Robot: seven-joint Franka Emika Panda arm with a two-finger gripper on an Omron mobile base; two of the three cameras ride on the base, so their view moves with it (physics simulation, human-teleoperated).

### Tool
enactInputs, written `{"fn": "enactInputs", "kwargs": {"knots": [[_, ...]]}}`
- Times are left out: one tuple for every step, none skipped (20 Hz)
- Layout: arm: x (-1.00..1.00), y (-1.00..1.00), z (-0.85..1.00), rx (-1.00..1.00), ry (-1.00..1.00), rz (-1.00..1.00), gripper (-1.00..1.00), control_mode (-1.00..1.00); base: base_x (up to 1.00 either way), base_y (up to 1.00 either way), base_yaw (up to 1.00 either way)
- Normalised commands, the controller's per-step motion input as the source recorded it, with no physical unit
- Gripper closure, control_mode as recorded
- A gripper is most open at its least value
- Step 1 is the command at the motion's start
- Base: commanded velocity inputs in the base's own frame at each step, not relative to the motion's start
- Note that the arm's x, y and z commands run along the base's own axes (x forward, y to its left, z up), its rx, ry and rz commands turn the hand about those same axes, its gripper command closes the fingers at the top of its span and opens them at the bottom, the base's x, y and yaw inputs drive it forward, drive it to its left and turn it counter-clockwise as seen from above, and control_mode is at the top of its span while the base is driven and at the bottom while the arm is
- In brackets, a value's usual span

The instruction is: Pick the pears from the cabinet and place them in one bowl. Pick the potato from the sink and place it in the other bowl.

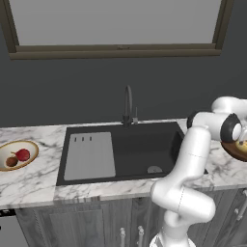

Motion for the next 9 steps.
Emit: {"fn": "enactInputs", "kwargs": {"knots": [[0.0,0.0,0.49,-0.07,0.0,0.0,-1.0,-1.0,0.0,0.0,0.0],[0.0,0.0,0.61,-0.08,0.0,0.0,-1.0,-1.0,0.0,0.0,0.0],[0.0,0.0,0.76,-0.09,0.0,0.0,-1.0,-1.0,0.0,0.0,0.0],[-0.06,0.11,0.79,-0.09,0.0,0.0,-1.0,-1.0,0.0,0.0,0.0],[-0.24,0.29,0.8,-0.1,0.0,0.0,-1.0,-1.0,0.0,0.0,0.0],[-0.31,0.43,0.78,-0.11,-0.03,0.0,-1.0,-1.0,0.0,0.0,0.0],[-0.41,0.66,0.55,-0.09,-0.01,0.0,-1.0,-1.0,0.0,0.0,0.0],[-0.36,0.73,0.31,-0.07,0.0,0.0,-1.0,-1.0,0.0,0.0,0.0],[-0.39,0.82,0.0,-0.07,-0.1,0.0,-1.0,-1.0,0.0,0.0,0.0]]}}
